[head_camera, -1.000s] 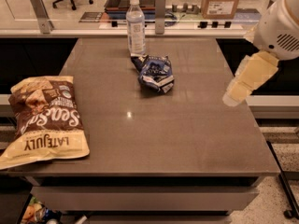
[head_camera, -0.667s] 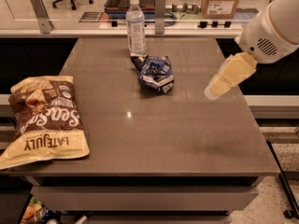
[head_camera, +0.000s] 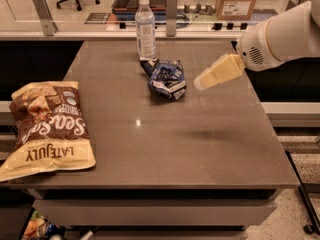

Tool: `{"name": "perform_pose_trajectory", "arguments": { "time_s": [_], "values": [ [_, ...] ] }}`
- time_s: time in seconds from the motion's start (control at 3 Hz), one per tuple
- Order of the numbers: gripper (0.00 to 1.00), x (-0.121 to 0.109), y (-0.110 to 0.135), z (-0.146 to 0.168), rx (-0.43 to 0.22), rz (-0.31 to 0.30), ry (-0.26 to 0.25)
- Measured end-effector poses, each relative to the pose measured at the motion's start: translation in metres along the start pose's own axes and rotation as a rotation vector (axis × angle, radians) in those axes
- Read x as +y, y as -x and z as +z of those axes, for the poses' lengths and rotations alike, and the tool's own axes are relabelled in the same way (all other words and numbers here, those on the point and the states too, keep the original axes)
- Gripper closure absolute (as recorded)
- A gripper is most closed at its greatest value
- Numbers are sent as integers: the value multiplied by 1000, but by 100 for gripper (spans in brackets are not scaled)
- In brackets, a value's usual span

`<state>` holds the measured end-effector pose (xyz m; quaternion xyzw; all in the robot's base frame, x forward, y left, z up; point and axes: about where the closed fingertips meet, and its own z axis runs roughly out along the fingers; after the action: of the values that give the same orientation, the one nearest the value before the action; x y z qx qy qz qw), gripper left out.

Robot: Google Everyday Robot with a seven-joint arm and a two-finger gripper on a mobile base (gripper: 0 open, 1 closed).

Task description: Move blue chip bag near brown chip bag

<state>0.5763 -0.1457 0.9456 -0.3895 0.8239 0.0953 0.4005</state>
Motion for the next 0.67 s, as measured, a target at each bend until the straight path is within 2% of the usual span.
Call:
{"name": "perform_pose_trajectory", "arguments": {
  "time_s": [0.33,0.67],
  "values": [
    [0,-12,14,0,-51,-2,-48],
    [0,-9,15,3,-42,-4,-43]
  ]
}}
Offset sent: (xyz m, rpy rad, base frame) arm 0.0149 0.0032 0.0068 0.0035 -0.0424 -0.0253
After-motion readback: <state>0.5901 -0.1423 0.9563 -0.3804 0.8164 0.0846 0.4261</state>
